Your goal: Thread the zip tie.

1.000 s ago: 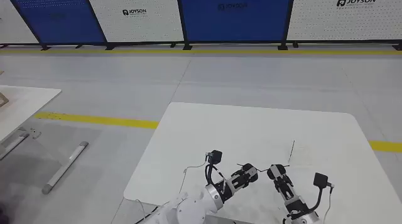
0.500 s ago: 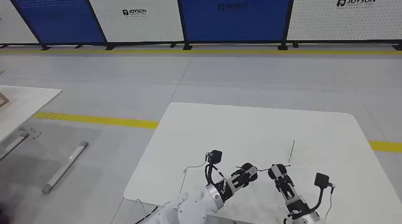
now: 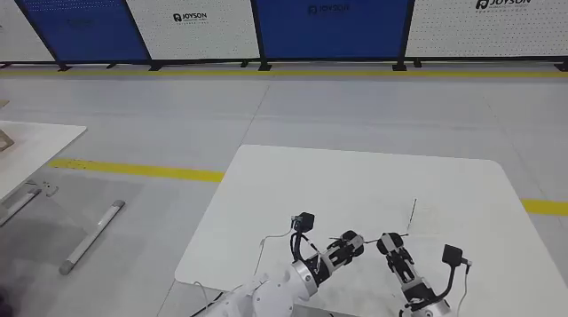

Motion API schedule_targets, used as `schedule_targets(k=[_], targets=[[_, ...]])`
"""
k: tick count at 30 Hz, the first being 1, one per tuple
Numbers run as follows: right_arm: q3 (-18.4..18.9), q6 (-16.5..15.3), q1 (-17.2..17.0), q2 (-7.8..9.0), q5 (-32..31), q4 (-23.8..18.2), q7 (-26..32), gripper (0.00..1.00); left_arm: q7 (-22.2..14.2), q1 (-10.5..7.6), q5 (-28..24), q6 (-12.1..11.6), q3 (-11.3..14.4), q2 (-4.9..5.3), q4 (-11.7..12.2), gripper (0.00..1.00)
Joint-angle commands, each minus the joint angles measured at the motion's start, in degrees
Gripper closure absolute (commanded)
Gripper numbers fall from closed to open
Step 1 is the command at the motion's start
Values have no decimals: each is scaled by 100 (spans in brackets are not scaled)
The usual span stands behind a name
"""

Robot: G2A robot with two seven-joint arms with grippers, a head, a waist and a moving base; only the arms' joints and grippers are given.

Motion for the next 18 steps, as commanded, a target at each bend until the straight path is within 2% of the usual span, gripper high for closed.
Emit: schedule_targets(k=[1, 12, 18], targets=[[-2, 0, -2, 2, -9, -2, -9, 100, 3, -6, 0, 13, 9, -4, 8, 92], [-5, 0, -12, 8, -19, 0, -74, 100, 13, -22, 33, 24, 25, -15, 13, 87], [-26, 0, 5, 5, -39, 30, -98, 100, 54, -25, 84, 80, 41, -23, 38, 94]])
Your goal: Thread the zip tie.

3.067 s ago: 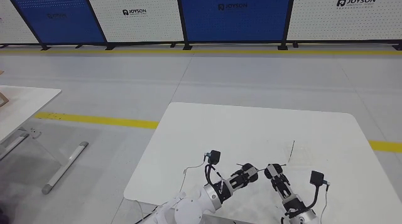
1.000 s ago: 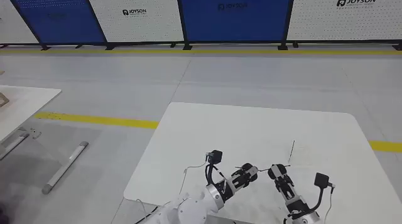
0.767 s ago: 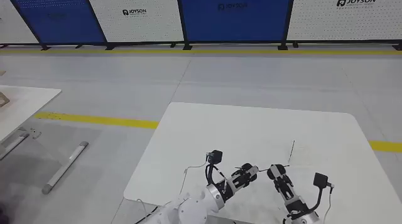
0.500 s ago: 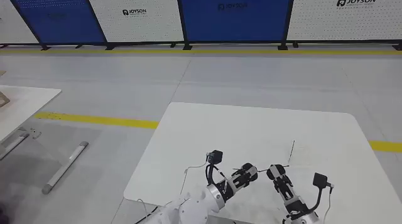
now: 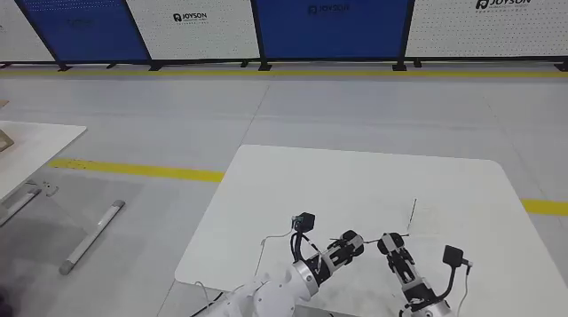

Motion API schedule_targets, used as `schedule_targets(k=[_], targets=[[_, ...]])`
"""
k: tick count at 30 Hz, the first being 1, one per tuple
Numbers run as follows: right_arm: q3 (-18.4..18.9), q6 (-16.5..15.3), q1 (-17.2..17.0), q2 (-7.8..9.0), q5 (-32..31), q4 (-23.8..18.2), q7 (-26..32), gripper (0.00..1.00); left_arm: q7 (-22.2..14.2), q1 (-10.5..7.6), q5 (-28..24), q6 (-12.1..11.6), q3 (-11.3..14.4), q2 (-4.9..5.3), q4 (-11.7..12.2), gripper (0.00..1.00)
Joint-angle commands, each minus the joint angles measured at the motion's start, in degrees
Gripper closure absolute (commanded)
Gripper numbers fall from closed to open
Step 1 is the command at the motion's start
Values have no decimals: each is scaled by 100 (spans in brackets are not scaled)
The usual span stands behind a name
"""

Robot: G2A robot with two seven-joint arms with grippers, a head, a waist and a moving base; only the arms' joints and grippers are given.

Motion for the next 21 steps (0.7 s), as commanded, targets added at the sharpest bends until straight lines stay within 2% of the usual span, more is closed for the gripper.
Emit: schedule_targets(k=[1, 4, 7, 9, 13, 18, 21], targets=[[-6, 0, 7, -2, -2, 13, -5, 100, -11, -1, 27, 11, 11, -1, 6, 94], [-11, 0, 12, -5, 10, 19, -23, 100, -22, -4, 67, 23, 33, -4, -2, 96], [-16, 0, 18, -7, 24, 24, -39, 100, -20, -7, 80, 28, 45, -8, -4, 93], [-16, 0, 19, -8, 21, 26, -42, 100, -19, -10, 87, 30, 48, -11, -3, 87], [-16, 0, 19, -8, 15, 28, -40, 100, -12, -10, 119, 49, 51, -13, -4, 86], [-18, 0, 21, -7, 12, 28, -31, 100, -15, -16, 114, 73, 54, -18, 5, 90], [-20, 0, 18, -7, 7, 21, -31, 100, -14, -18, 117, 80, 56, -21, 6, 97]])
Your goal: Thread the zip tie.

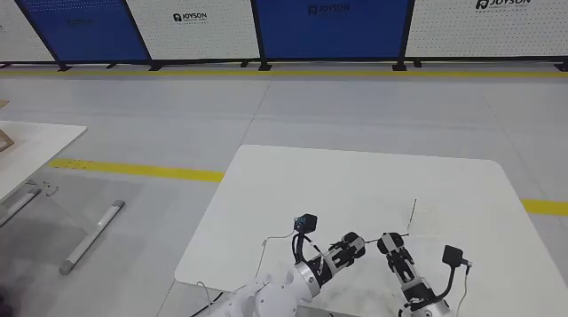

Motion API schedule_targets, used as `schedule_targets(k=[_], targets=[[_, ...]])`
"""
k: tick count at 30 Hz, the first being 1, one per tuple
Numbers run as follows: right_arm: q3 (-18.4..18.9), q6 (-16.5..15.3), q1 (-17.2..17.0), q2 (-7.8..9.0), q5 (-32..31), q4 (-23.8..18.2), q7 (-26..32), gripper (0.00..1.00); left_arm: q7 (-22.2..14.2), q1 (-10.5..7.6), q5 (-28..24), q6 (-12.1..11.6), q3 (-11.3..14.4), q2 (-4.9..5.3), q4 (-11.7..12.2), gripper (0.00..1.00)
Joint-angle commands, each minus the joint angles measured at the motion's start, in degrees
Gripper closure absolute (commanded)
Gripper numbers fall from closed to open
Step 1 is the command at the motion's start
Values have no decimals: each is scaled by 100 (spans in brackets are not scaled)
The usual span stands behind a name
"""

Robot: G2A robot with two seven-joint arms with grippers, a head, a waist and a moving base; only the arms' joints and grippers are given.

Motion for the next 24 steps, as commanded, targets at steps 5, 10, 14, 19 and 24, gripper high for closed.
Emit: schedule_targets(k=[5, 10, 14, 19, 24], targets=[[2, 0, -12, 3, 1, -20, -7, 100, 3, 0, -6, -1, 2, -6, -3, 100], [7, 0, -3, 5, 1, -4, 13, 100, 5, 1, -42, -36, -2, -11, -16, 100], [9, 0, 11, 7, 6, 16, 71, 100, -5, 9, -22, -97, -7, -9, -21, 100], [10, 0, 37, 9, 78, 21, 180, 100, -20, 13, -28, -141, -7, -10, -14, 100], [27, 0, 50, 15, 96, 28, 244, 100, -65, 23, -28, -175, -3, -8, -28, 100]])
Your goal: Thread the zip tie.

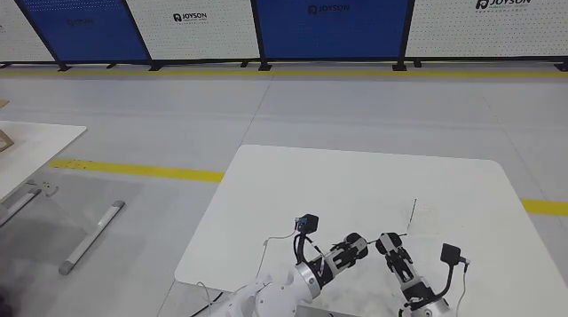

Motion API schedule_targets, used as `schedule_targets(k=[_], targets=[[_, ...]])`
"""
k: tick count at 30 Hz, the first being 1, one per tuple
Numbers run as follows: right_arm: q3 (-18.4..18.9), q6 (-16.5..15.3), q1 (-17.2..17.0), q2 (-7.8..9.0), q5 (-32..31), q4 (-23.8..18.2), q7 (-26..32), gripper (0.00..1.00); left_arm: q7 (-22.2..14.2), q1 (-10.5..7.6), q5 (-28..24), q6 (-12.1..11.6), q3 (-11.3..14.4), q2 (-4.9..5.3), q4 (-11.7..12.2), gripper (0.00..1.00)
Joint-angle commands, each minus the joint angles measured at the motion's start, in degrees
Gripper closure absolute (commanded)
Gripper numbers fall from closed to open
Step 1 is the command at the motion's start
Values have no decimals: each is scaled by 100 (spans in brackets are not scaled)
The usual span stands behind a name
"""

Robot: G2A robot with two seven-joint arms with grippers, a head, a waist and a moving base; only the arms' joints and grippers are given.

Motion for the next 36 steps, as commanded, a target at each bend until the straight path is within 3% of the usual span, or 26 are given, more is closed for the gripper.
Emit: schedule_targets(k=[1, 22, 23, 24, 25, 26, 32, 34, 35, 36], targets=[[0, 0, 8, 1, -2, 8, 22, 100, -14, 2, -2, -10, -2, 1, -5, 100], [17, 0, 5, 9, 98, -37, 193, 100, -17, 3, 43, 58, -9, -2, -49, 100], [23, 0, -1, 9, 112, -36, 186, 92, -15, 4, 43, 67, -8, -3, -53, 100], [33, 0, -5, 9, 123, -29, 172, 63, -15, 3, 47, 75, -8, -3, -55, 100], [41, 0, -5, 8, 116, -23, 155, 22, -17, 1, 53, 81, -6, -4, -56, 100], [41, 0, -3, 7, 108, -18, 145, 20, -17, -2, 59, 86, 1, -5, -54, 100], [44, 0, 2, -5, 126, 0, 81, 17, 49, -32, 23, 155, 5, -21, 8, 100], [48, 0, 2, -8, 127, 4, 57, 27, 56, -49, -20, 164, 2, -27, 26, 100], [49, 0, 0, -10, 126, 5, 40, 41, 61, -52, -24, 165, 3, -29, 30, 100], [48, 0, -4, -12, 124, 3, 22, 41, 69, -52, -27, 170, 3, -31, 32, 100]])
